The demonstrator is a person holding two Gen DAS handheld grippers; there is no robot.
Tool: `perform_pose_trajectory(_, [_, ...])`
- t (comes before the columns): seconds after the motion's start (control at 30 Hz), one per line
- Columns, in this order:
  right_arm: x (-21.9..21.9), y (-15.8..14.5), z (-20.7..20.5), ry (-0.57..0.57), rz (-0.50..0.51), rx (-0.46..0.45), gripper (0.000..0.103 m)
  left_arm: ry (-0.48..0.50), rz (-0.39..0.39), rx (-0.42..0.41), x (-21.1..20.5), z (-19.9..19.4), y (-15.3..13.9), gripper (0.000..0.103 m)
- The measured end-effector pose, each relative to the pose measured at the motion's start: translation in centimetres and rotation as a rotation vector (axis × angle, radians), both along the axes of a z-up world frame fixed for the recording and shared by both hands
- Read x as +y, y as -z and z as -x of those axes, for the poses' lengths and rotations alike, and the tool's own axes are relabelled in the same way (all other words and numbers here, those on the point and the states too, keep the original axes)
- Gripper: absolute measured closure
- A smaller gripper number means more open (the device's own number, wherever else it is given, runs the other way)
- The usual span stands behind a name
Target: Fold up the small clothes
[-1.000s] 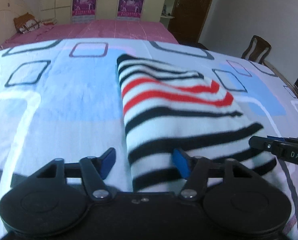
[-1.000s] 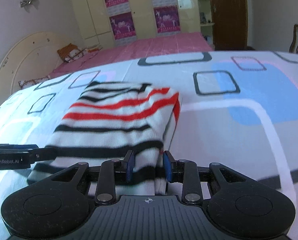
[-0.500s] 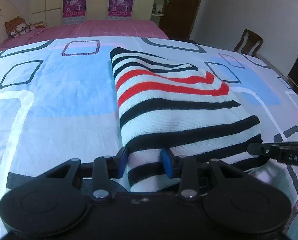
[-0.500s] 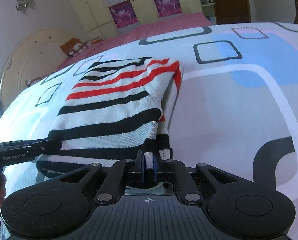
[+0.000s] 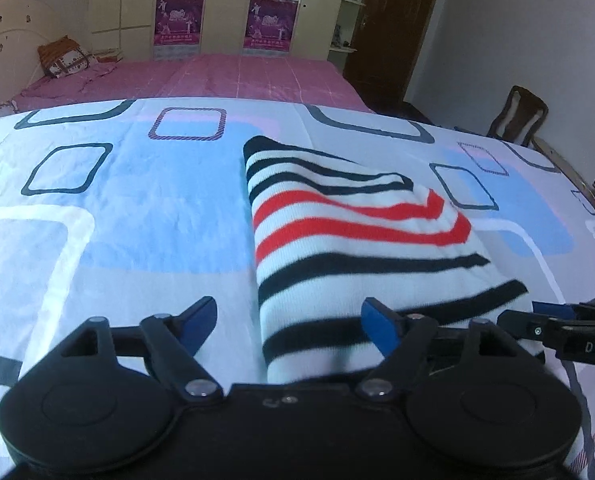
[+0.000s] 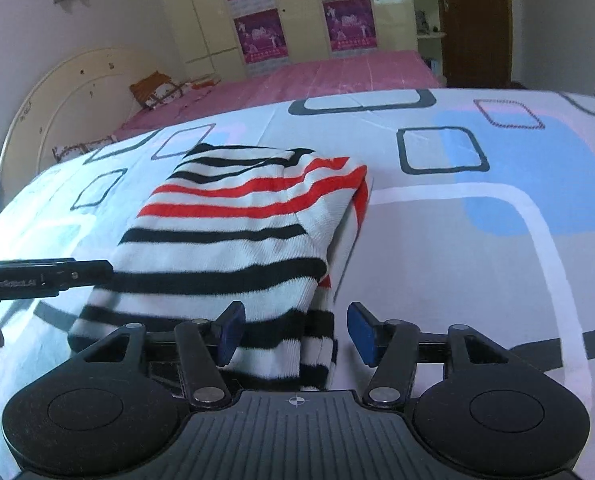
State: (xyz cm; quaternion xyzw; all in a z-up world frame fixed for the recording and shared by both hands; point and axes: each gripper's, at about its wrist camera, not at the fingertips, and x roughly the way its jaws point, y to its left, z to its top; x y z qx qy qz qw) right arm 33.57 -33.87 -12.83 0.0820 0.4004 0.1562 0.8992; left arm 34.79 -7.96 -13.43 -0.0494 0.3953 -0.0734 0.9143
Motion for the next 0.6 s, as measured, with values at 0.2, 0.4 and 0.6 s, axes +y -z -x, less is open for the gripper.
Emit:
perform_pose_trajectory(0.2, [-0.6, 0.1, -2.7, 0.034, -0.063, 0.025, 0.047, -0.004, 0.023, 0.016, -0.3, -1.6, 0.2, 0.015])
perform_pose_trajectory(0.4, [-0.8, 0.8, -5.3, 0.057, -0.105, 0.042, 0.032, -0.004, 0.065, 0.053, -0.4, -3.8, 1.2, 0.015])
perform_pose_trajectory(0.6, [-1.3, 3.0, -7.9, 0.063, -0.190, 0.103, 0.032, 0.011, 0.157, 0.096, 0.2, -5.8, 3.0, 0.015])
